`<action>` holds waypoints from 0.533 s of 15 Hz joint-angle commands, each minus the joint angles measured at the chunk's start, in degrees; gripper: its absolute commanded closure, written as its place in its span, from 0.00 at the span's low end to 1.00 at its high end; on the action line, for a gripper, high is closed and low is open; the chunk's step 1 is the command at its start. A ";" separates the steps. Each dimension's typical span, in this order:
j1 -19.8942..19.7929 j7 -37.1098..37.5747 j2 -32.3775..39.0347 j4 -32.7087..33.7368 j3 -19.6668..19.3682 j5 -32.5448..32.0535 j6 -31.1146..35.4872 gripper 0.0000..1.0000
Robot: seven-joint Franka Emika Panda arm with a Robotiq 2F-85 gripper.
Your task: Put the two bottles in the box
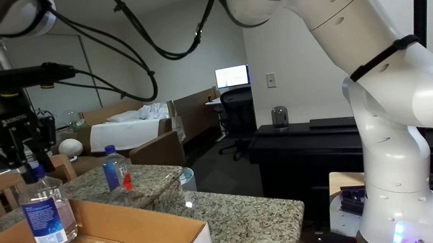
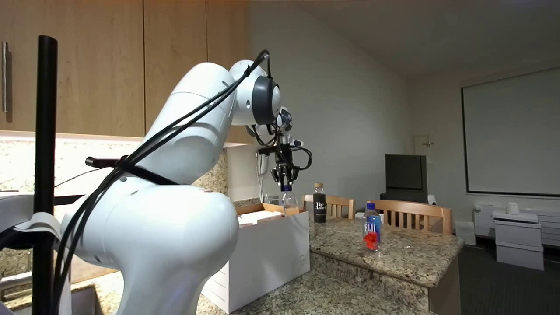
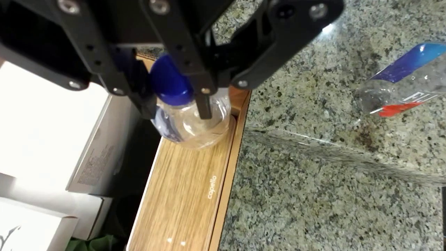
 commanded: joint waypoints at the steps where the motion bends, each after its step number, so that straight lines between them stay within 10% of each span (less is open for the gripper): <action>1: 1.59 -1.09 4.34 7.88 -1.96 1.30 -6.55 0.85; 2: 1.73 -0.98 5.54 9.51 -2.28 1.87 -8.39 0.85; 4: 1.80 -0.61 7.78 12.73 -2.76 3.11 -12.94 0.41; 8: 1.53 0.01 11.12 19.26 -3.79 5.40 -21.09 0.16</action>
